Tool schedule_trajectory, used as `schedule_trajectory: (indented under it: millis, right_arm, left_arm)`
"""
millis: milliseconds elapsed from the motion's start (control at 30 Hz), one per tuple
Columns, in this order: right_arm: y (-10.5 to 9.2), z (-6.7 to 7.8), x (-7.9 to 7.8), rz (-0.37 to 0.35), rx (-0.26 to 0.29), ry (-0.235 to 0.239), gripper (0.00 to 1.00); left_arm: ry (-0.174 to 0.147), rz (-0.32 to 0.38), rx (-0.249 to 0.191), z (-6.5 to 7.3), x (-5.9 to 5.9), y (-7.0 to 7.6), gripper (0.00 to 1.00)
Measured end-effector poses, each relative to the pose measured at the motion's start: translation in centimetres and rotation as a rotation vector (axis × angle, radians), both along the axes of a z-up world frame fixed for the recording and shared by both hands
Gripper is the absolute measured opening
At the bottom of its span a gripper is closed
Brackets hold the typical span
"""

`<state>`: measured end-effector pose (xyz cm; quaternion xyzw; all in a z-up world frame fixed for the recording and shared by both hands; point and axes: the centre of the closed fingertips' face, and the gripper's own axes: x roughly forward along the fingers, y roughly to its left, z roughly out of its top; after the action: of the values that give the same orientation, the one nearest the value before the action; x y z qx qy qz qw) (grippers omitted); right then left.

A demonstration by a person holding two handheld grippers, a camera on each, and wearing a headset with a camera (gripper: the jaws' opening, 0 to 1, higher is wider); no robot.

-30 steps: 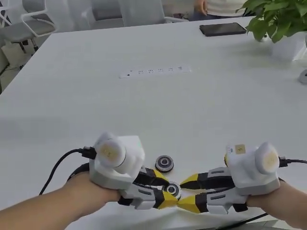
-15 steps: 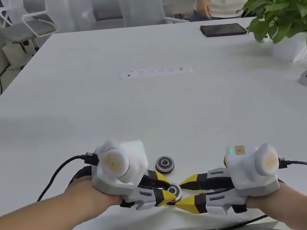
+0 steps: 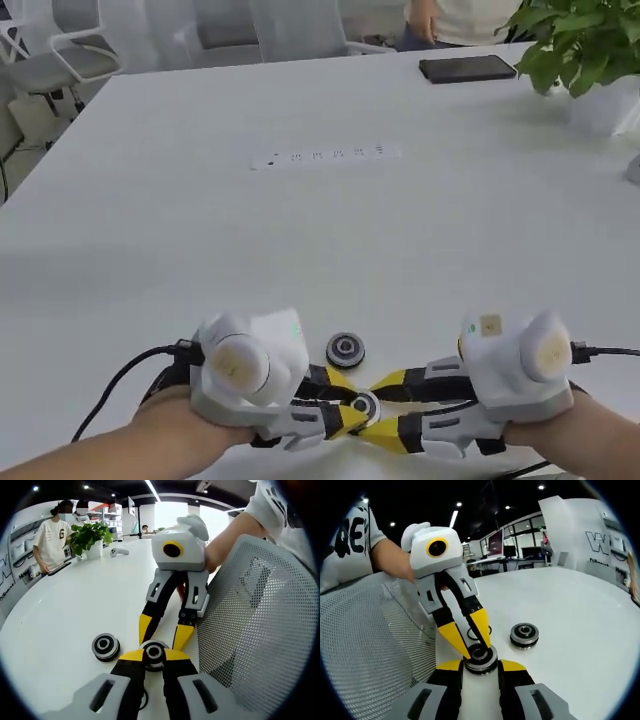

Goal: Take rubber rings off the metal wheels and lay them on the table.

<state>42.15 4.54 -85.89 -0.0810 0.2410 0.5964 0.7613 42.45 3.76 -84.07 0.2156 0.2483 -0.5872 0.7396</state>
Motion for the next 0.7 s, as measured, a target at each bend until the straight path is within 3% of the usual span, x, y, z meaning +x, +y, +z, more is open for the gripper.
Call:
schedule_trajectory:
  millis: [200,700]
  right_arm:
    - [-0.48,-0.24,-0.07,0.021,-0.031,-0.041,0.23]
    - [-0.95,-0.20,-0.19,-0.007,-0.030,-0.031,0.19]
  left_arm:
    - [0.002,0.005,-0.006,0.00,0.06,0.01,0.07]
    - [0.004,0.015,-0.013,-0.18,0.22,-0.01,0.07]
